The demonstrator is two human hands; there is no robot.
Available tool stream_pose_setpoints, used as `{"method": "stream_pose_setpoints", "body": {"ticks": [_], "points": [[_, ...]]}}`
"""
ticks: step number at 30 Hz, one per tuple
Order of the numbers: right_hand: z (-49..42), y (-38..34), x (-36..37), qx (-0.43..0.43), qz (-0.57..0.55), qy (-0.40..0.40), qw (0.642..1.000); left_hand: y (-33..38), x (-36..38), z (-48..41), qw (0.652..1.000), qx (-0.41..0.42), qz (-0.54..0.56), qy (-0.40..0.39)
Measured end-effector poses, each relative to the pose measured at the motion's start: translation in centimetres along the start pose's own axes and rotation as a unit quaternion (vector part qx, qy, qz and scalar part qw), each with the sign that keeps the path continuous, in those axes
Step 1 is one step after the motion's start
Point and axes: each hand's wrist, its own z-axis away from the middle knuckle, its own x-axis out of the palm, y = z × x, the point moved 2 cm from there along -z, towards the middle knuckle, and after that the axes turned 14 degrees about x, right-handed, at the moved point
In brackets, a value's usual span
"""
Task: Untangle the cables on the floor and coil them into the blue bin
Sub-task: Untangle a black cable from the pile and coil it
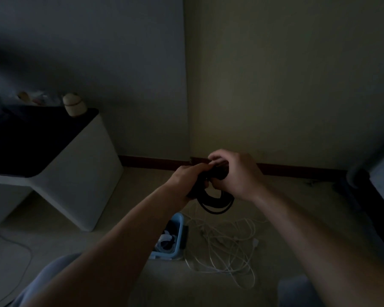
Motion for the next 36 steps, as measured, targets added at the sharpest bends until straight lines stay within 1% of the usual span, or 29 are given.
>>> {"method": "stream_pose_setpoints", "body": {"ticks": [3, 6, 11, 18, 25, 29, 36], "points": [[-0.1, 0.2, -0.3, 0.011, -0.025, 0.001, 1.000, 0.4, 0.0, 0.3, 0.999, -0.016, 0.045, -0.004], [0.1, 0.0, -0.8, 0.004, -0.042, 0.015, 0.999, 1.0, -0.2, 0.5, 0.994, -0.036, 0.104, 0.002], [0.0, 0.0, -0.9, -0.006, -0.074, 0.016, 0.997, 1.3, -0.7, 0.6, 0.991, -0.052, 0.125, 0.019], [0.4, 0.0, -1.0, -0.002, -0.080, 0.011, 0.997, 0.7, -0.3, 0.9, 0.988, -0.078, 0.129, 0.039], [0.6, -0.1, -1.3, -0.009, -0.087, 0.002, 0.996, 1.2, -0.5, 1.5, 0.981, -0.115, 0.157, -0.027], [0.5, 0.0, -1.5, -0.010, -0.110, -0.002, 0.994, 1.6, -0.6, 1.8, 0.978, -0.110, 0.170, -0.054], [0.5, -0.1, -1.7, -0.011, -0.130, -0.033, 0.991, 1.7, -0.9, 1.9, 0.980, -0.088, 0.155, -0.084]]}}
